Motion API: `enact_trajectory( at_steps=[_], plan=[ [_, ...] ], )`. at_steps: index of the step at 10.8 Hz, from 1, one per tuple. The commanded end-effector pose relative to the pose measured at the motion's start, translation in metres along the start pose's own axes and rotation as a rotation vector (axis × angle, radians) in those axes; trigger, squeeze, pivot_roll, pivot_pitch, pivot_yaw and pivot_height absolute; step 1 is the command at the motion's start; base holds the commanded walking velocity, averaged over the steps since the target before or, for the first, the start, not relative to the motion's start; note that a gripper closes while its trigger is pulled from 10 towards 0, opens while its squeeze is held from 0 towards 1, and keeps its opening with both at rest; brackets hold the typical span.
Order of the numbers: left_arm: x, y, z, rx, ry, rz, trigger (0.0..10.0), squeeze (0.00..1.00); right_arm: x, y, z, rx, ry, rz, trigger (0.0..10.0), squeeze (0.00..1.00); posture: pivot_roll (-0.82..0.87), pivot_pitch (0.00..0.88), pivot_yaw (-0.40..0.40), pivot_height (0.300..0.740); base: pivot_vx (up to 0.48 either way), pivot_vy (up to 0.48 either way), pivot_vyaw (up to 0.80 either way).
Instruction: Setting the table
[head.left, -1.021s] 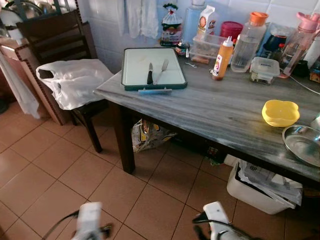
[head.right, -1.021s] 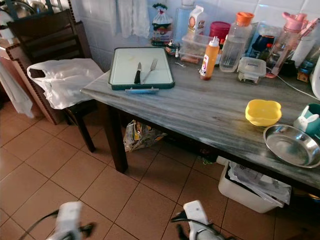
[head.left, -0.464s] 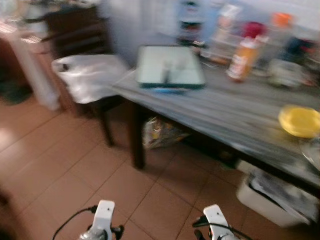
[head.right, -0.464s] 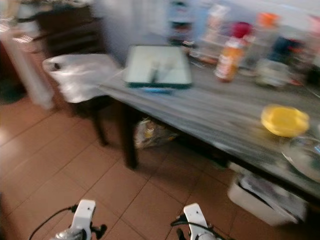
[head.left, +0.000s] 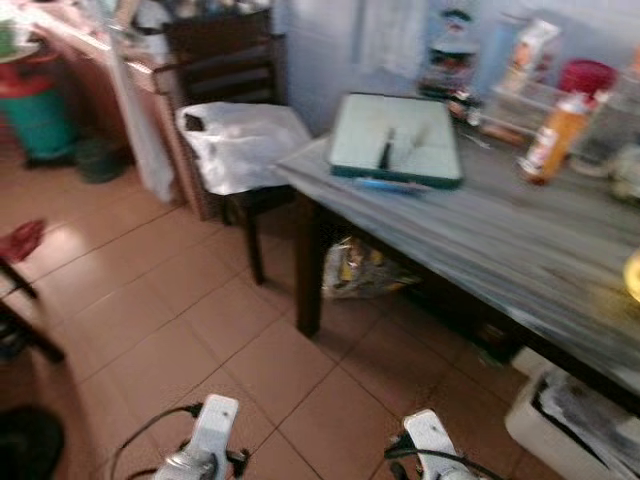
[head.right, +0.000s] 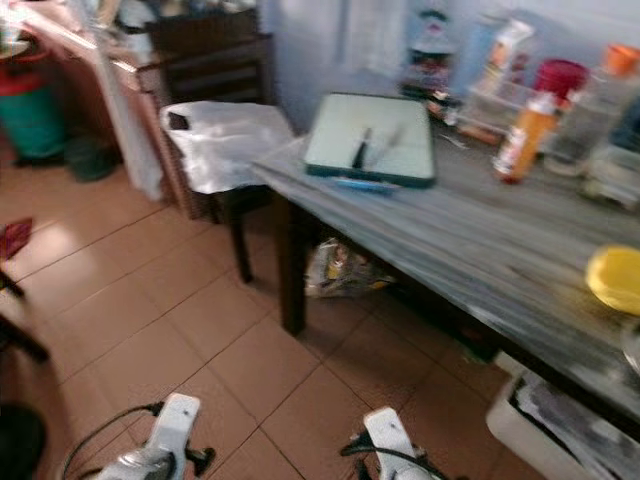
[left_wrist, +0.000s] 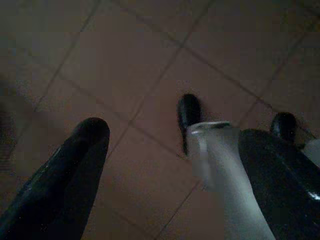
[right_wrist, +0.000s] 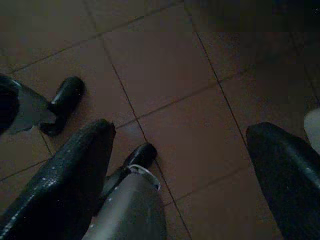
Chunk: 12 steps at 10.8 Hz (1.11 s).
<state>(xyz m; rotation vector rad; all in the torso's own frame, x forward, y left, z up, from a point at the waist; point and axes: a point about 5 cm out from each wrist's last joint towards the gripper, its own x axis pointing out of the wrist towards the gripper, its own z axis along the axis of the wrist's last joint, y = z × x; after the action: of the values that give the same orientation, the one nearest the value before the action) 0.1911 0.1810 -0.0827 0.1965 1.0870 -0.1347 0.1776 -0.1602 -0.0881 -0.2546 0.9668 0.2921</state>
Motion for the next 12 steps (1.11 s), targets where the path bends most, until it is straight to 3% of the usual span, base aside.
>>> enact_trajectory(
  at_steps=[1, 6, 11, 12],
  plan=[
    [0.0001, -0.0032, -0.0034, 0.013, 0.004, -0.010, 10.0, 0.00, -0.0001, -0.0014, 0.0000, -0.020, 0.004, 0.001, 10.0, 0.00, 0.12, 0.000, -0.028, 0.740, 0.000, 0.000, 0.80],
    [-0.0001, -0.0020, -0.0049, 0.048, 0.009, -0.008, 10.0, 0.00, -0.0002, 0.0038, -0.0024, -0.085, 0.011, 0.028, 10.0, 0.00, 0.14, 0.000, -0.046, 0.740, 0.000, 0.000, 0.80],
    [-0.0005, 0.0020, -0.0051, 0.069, 0.010, 0.009, 10.0, 0.00, 0.0007, 0.0046, 0.0011, -0.100, 0.006, 0.034, 10.0, 0.00, 0.16, 0.000, -0.048, 0.740, 0.000, 0.000, 0.80],
    [-0.0006, 0.0027, -0.0054, 0.072, 0.011, 0.011, 10.0, 0.00, 0.0008, 0.0056, 0.0006, -0.086, 0.009, 0.035, 10.0, 0.00, 0.16, 0.000, -0.046, 0.740, 0.000, 0.000, 0.00]
  ],
)
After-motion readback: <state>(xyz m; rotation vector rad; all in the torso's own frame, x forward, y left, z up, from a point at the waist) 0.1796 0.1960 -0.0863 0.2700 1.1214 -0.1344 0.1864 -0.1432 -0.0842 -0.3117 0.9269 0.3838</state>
